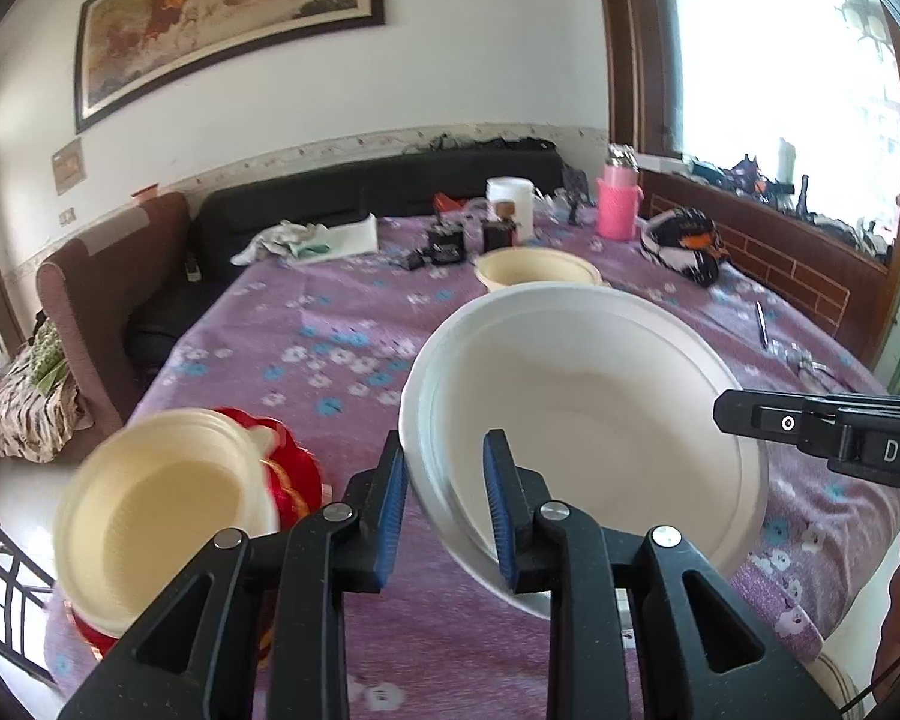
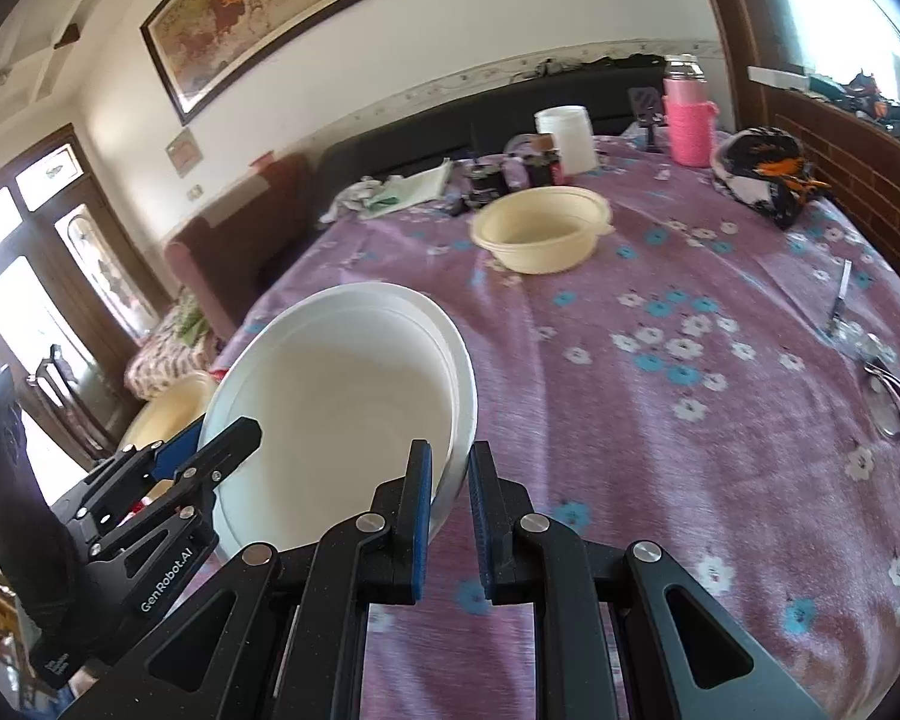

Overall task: Organize plates and bowls
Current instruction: 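Carry the large white bowl with the right tool over the red plate stack, then lower the large white bowl onto the stacked bowls and open the right tool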

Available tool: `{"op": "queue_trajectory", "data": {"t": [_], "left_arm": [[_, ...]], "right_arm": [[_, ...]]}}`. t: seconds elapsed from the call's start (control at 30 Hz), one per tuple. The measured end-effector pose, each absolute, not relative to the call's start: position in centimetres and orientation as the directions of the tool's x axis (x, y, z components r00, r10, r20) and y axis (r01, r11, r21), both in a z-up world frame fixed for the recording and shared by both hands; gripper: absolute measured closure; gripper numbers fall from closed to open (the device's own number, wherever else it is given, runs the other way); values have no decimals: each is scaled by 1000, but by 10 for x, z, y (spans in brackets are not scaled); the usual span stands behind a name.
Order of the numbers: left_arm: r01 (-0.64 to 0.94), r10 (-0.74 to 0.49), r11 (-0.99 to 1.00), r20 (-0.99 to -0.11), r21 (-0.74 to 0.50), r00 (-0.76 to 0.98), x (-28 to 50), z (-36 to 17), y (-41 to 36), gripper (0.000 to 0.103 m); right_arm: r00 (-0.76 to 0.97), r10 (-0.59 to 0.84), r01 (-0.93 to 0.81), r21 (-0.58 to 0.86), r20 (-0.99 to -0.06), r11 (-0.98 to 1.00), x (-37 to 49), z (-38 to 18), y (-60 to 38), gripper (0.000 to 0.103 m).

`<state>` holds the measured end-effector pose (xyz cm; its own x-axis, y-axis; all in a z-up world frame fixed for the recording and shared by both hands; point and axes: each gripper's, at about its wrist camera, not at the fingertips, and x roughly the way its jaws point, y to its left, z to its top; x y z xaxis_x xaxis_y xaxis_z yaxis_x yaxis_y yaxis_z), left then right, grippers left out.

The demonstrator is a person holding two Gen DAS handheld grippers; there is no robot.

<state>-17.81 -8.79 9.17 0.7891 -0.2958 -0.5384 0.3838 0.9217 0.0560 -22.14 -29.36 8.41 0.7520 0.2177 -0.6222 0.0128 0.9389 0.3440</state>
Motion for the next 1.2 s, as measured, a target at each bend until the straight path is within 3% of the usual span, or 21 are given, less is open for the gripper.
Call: {"op": "queue_trajectory", "data": {"t": [0.5, 0.8, 1.2], "left_arm": [[182, -166, 983, -431, -2, 887, -182, 137, 18, 73], [71, -83, 997, -458, -44, 885, -170, 124, 73, 73], [34, -63, 997, -501, -67, 863, -157, 103, 89, 73]], "right_arm": [[700, 403, -199, 381, -589, 903, -176, 135, -202, 89], [595, 502, -269, 434, -627, 860, -135, 123, -147, 89], [550, 495, -263, 423, -673, 867, -119, 99, -123, 89]]}}
